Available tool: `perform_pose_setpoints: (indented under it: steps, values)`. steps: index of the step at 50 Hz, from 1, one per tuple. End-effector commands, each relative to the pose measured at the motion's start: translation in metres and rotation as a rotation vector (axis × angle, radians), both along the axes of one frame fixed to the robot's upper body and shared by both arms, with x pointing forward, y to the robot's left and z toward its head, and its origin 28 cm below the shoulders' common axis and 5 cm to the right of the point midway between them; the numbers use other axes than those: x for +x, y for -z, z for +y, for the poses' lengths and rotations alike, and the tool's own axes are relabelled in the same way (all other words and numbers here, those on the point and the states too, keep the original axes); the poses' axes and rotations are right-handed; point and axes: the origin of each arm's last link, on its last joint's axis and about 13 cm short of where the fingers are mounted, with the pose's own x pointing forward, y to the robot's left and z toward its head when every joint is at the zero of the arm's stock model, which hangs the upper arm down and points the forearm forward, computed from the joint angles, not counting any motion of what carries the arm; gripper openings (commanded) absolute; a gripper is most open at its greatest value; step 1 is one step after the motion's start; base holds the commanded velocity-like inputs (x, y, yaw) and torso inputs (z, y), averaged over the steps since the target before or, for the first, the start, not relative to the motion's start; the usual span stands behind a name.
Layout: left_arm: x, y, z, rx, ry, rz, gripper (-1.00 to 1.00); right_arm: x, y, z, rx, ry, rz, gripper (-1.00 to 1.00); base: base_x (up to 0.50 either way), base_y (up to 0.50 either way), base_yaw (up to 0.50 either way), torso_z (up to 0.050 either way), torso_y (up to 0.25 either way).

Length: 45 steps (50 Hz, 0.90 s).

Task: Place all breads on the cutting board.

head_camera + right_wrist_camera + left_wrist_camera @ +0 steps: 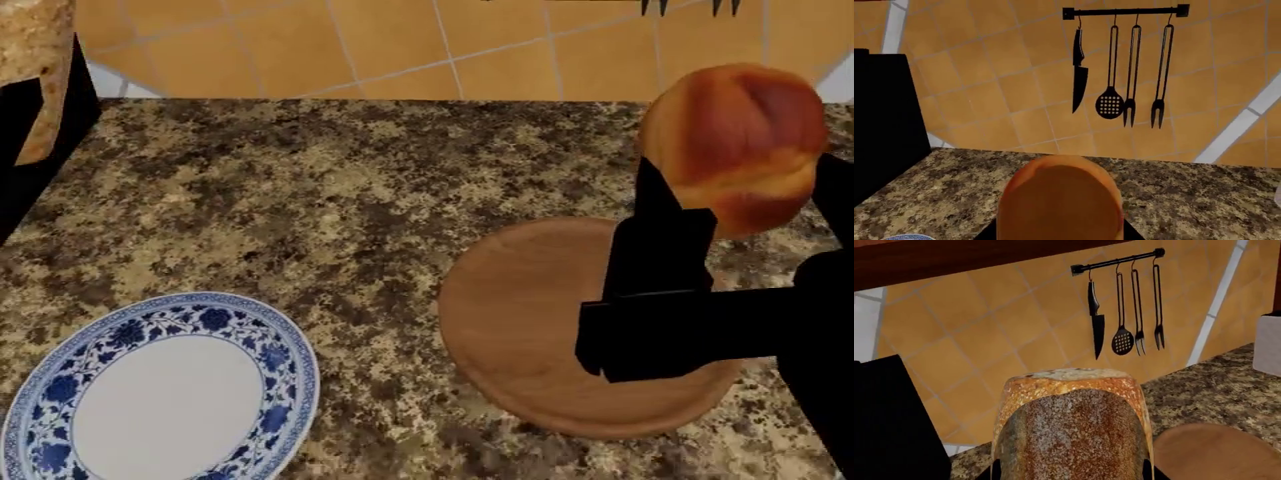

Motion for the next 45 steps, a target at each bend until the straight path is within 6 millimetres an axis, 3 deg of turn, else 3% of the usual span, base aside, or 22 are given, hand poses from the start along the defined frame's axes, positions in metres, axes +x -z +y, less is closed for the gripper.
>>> perform_pose_setpoints:
  steps: [1,18,45]
  values:
    - [0.0016,-0.002,0.0005,-0.049,-0.031,-0.012,-1.0,-0.0016,0.0051,-0.0005,-0.002,-0.001,-0.021,-1.0,-0.39,0.15,0.0,0.0,0.0]
    - [0.0039,-0.0016,0.0025,-0.084,-0.046,-0.019,-1.0,0.0022,0.007,0.0003,0.024,-0.012,-0.024,-1.0,-0.35,0.24,0.0,0.0,0.0]
    - [0.0058,0.0003,0.0022,-0.098,-0.065,-0.02,-1.0,0.0038,0.0124,0.0,0.032,-0.027,-0.031,-1.0,-0.14,0.5,0.0,0.0,0.0]
